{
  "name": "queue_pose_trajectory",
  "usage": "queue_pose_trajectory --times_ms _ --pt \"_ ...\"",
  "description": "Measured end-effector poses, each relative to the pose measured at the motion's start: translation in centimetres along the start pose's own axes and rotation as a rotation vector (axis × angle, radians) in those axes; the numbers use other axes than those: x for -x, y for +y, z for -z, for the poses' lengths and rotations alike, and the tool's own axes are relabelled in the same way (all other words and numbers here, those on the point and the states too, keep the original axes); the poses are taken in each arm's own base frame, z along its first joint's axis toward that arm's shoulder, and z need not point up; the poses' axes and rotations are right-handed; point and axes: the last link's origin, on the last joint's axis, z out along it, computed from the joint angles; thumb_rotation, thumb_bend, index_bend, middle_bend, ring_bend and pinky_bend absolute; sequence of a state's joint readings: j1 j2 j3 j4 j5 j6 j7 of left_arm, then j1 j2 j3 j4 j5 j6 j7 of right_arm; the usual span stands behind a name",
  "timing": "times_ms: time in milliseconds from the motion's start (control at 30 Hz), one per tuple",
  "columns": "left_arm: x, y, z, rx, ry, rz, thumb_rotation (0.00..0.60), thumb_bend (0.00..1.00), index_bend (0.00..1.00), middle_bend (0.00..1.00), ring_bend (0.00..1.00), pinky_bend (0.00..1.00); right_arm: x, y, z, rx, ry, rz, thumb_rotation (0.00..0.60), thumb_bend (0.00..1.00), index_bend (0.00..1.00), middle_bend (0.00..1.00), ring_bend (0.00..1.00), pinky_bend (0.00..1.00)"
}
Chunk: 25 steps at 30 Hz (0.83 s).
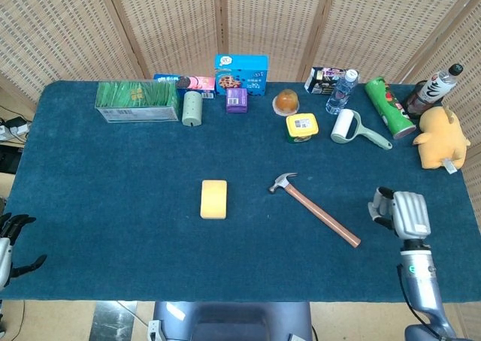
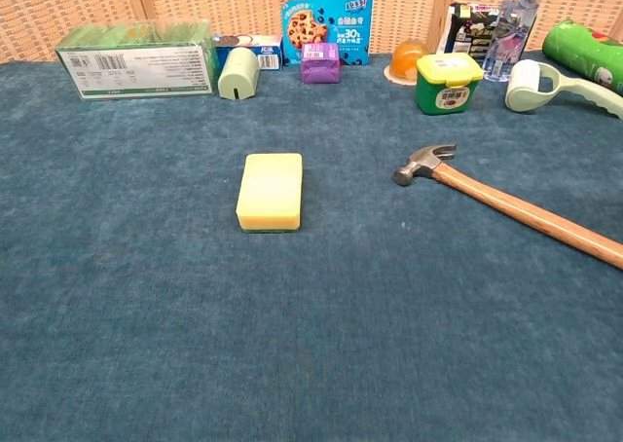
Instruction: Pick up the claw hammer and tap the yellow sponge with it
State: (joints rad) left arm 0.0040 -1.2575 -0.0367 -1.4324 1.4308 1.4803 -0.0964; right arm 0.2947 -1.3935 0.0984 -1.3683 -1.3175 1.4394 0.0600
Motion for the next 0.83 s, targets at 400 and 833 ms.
queue_pose_trajectory --times_ms 400,833 --pt "0.6 1.0 0.3 0.058 0.048 -0.033 0.6 0.21 0.32 0.24 0.1 0.09 -1.0 3.7 7.0 0.07 0.025 0.17 0.6 0.42 0.7 0.8 0.85 0.69" --pt "0.5 1.8 1.2 0.041 0.01 -0.047 0.6 0.21 0.32 0.24 0.1 0.09 -1.5 4.0 8.1 0.071 0.026 0.139 0.6 0.42 0.71 0.8 0.85 0.69"
